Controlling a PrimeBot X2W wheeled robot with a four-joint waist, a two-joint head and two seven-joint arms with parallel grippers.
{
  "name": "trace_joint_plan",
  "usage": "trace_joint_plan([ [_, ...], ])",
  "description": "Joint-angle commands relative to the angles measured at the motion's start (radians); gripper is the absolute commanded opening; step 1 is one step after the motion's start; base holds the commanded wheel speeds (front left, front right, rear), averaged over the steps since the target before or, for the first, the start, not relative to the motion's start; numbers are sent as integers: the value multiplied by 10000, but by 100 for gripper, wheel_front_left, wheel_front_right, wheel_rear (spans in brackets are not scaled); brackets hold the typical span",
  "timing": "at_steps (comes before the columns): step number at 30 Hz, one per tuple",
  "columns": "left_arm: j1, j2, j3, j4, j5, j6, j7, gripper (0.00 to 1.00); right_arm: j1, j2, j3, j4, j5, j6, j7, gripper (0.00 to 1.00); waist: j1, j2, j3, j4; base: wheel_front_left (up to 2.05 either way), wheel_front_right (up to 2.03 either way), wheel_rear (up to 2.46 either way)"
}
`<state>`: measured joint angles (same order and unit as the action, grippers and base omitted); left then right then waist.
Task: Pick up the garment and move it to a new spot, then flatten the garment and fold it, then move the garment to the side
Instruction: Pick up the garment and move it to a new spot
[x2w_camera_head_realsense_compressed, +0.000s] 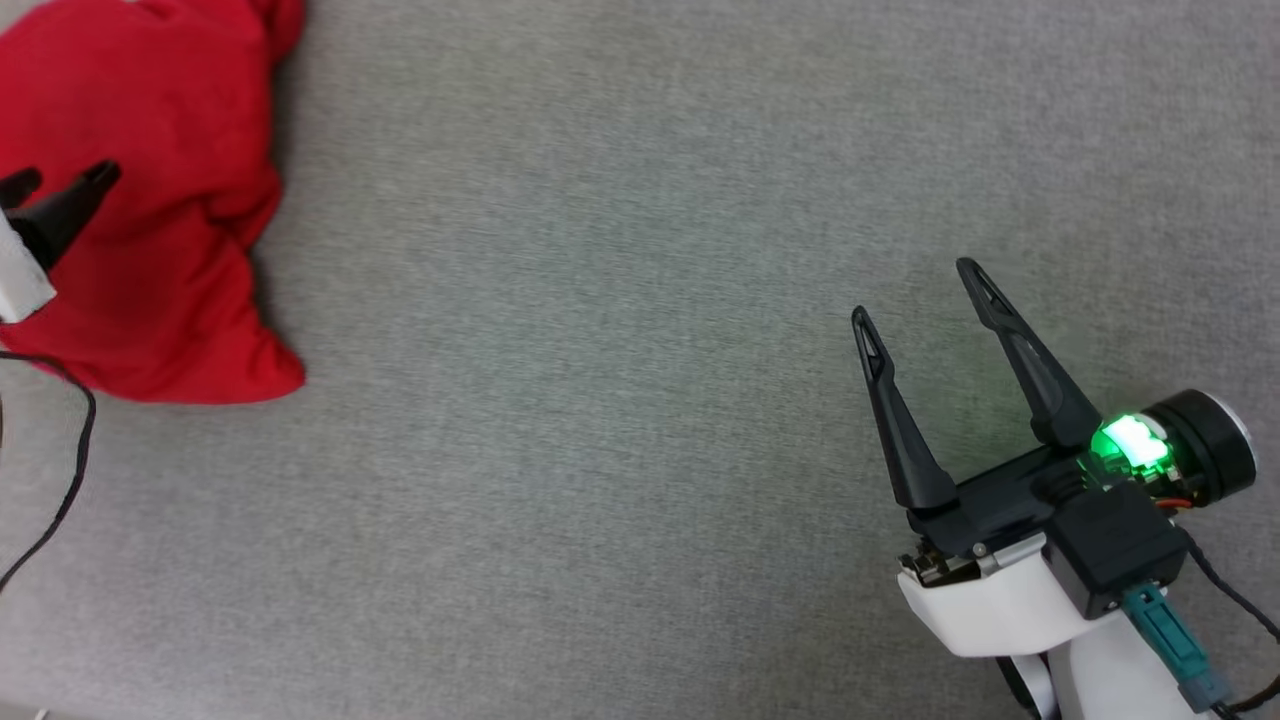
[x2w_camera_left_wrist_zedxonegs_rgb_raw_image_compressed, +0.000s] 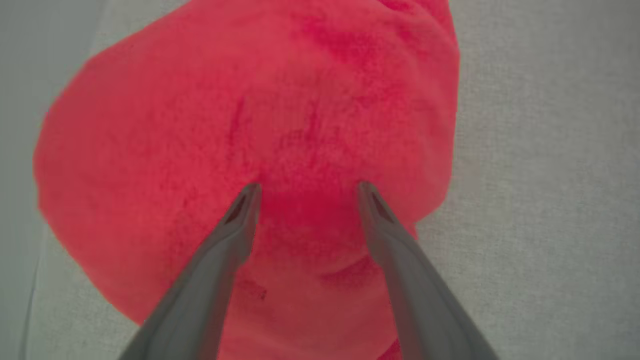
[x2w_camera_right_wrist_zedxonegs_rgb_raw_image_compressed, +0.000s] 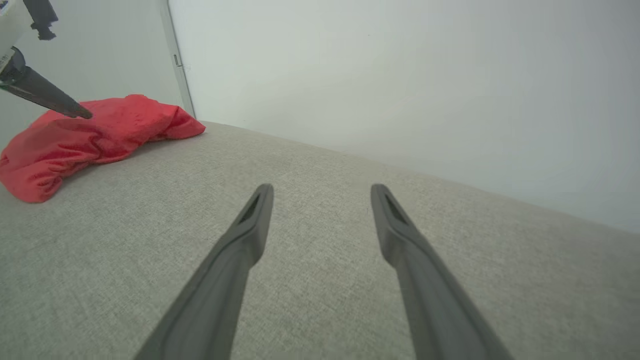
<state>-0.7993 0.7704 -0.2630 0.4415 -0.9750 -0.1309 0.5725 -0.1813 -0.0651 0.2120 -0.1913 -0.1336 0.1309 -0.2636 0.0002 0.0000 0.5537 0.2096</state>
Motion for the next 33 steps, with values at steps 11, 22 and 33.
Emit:
trace_joint_plan([
  [11,-413,-173,-875,1559,-780,16,1351,100,-272,53,65,-74,-108,-3,-17,100,-2,0,662,-716,0,0,0],
  [22,-548,-142,-1364,1578,-859,12,21,0,-231,110,24,145,-42,-3,-19,100,-2,0,-57,-784,0,0,0],
  [33,88,130,-2719,-1001,-1030,14,-1686,0,259,158,-153,553,363,-3,-19,100,-2,0,-2012,-1413,0,0,0],
])
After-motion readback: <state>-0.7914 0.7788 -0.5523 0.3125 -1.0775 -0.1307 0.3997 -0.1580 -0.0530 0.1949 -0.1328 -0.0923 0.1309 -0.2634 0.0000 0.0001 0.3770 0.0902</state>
